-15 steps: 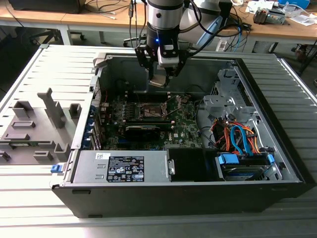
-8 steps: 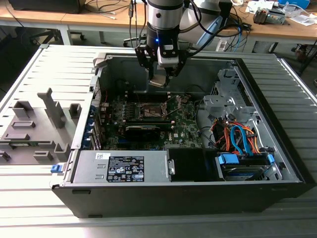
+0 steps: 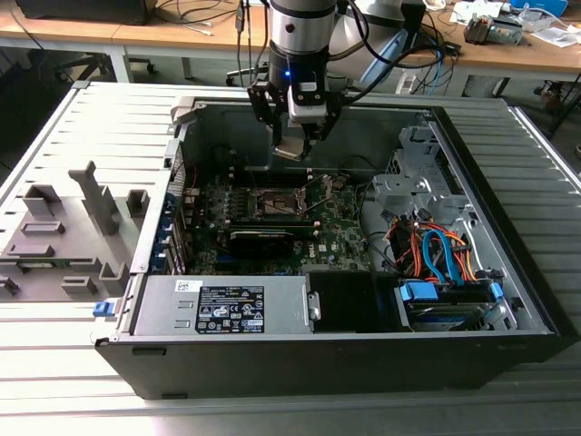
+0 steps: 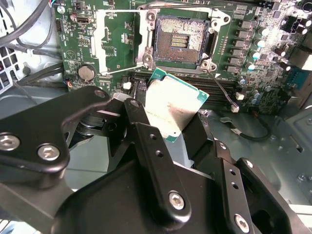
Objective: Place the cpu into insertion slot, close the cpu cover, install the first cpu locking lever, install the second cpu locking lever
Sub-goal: 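Place the cpu into insertion slot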
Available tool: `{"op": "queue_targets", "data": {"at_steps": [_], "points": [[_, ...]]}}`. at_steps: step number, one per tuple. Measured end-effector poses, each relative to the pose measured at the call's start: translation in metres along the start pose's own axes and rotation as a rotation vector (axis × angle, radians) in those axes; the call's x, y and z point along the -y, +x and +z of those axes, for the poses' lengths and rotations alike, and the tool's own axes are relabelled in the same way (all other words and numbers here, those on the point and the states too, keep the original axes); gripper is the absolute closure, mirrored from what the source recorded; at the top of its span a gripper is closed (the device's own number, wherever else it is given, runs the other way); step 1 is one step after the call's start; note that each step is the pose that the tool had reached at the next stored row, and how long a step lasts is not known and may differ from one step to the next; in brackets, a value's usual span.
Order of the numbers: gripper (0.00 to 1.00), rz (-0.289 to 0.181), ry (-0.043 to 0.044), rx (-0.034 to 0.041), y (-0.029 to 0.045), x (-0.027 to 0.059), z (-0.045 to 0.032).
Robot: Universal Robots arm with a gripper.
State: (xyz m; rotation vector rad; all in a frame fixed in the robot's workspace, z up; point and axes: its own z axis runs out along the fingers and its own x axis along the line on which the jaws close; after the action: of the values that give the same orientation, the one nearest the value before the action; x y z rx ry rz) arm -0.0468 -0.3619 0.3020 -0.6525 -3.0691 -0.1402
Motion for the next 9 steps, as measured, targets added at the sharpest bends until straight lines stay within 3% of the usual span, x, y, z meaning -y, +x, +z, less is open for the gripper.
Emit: {"op": "queue_targets", "data": {"at_steps": [9], "points": [[0.46,0.020,-0.0004,0.0018,0.0000,0.0000,0.0000]]}}
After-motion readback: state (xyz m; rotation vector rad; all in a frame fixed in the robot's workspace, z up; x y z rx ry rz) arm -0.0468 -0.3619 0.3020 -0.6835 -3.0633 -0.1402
